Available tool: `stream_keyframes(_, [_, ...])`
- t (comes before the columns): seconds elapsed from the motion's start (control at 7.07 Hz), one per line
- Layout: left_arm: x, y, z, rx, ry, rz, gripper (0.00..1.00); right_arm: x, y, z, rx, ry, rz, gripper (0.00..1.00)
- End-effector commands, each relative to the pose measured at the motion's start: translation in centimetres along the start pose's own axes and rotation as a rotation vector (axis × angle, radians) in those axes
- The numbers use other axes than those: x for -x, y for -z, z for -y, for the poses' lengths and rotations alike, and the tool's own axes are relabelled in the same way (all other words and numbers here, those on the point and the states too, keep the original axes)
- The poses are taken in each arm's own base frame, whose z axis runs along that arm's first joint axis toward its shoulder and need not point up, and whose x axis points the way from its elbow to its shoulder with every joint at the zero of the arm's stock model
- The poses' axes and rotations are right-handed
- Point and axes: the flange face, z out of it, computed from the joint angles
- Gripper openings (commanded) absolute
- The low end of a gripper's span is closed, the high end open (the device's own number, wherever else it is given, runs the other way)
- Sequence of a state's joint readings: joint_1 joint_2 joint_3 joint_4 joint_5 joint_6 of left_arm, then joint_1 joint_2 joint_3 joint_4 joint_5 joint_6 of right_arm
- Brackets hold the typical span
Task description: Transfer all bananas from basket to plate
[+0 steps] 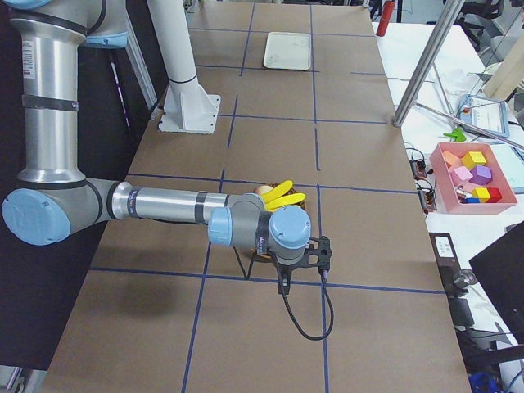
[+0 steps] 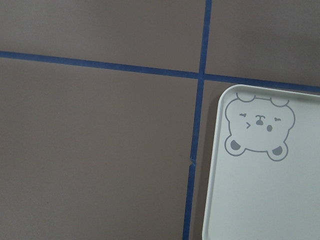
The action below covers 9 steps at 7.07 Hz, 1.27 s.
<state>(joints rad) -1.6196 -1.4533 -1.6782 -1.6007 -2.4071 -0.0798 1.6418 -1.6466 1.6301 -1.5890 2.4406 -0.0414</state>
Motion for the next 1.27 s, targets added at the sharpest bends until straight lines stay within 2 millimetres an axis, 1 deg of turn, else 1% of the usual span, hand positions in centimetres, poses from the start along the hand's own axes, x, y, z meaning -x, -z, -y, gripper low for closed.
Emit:
stream_keyframes(0.0, [-0.09, -0.01, 0.05, 0.000, -0.002, -0.001, 1.00, 0.46, 0.41, 0.04, -0.008, 0.007, 0.004, 1.00])
stream_keyframes(1.13, [-0.11, 0.02, -0.06, -0.002, -0.010, -0.001, 1.00, 0.29, 0.24, -0.21, -0.010, -0.004, 0.007, 1.00])
